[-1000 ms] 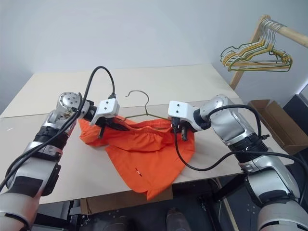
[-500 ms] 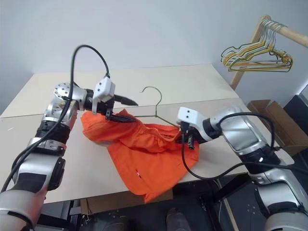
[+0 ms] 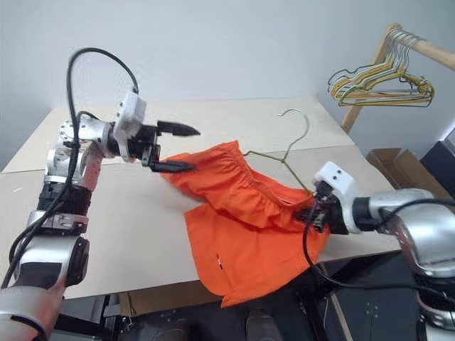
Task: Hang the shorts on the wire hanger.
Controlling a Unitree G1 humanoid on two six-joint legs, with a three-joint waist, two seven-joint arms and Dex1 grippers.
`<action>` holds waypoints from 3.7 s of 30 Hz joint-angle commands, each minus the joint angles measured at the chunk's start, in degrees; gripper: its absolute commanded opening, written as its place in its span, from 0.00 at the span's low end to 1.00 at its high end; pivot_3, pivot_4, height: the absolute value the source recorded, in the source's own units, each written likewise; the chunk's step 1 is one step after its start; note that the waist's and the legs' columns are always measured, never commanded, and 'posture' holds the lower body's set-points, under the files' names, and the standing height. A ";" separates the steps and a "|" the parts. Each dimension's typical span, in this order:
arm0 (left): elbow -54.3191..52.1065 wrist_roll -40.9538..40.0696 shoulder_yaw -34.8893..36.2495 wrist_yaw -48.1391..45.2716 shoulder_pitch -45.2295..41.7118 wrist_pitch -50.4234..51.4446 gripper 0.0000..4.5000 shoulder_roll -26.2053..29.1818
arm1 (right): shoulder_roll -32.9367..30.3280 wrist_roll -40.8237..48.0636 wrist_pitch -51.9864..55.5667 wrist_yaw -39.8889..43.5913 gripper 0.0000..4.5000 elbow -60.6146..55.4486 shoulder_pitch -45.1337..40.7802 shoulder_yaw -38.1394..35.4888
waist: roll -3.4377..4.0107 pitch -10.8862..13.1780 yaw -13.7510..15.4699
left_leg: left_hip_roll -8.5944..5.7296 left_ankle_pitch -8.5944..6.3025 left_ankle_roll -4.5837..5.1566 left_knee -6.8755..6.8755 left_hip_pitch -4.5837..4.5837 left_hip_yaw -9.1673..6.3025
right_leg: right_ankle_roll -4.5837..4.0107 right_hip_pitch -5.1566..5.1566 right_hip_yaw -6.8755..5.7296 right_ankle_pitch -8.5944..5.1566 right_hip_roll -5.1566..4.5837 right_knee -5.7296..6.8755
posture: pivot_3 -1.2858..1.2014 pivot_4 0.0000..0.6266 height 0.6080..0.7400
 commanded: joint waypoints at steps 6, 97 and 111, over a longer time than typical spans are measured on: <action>-20.81 -13.69 9.37 17.70 6.19 18.39 0.99 -1.57 | 6.88 -0.69 15.70 -12.74 0.00 -13.67 6.59 -22.28 | 0.02 -0.01 -0.11 | 0.07 -0.01 0.00 -0.06 0.13 -0.01 | 0.01 0.07 0.03 -0.01 0.06 0.05 | 0.43 0.08 1.00; -28.90 -31.26 8.46 20.35 7.28 26.90 1.00 -0.56 | 16.82 -47.62 -1.82 -73.34 1.00 5.91 -20.68 -21.12 | 1.49 -0.48 -4.35 | -0.05 -0.02 0.01 -0.94 1.04 0.20 | 0.39 1.02 0.25 -0.30 0.07 -0.97 | 0.43 0.04 1.00; -34.12 -23.15 8.42 25.42 15.93 19.90 1.00 1.64 | 20.68 -25.69 -40.50 -49.08 1.00 3.34 -12.88 -3.12 | 1.29 -0.37 -4.90 | 0.01 -0.02 0.01 -1.36 1.69 0.19 | 0.44 1.60 0.34 -0.32 0.14 -1.25 | 0.45 0.04 1.00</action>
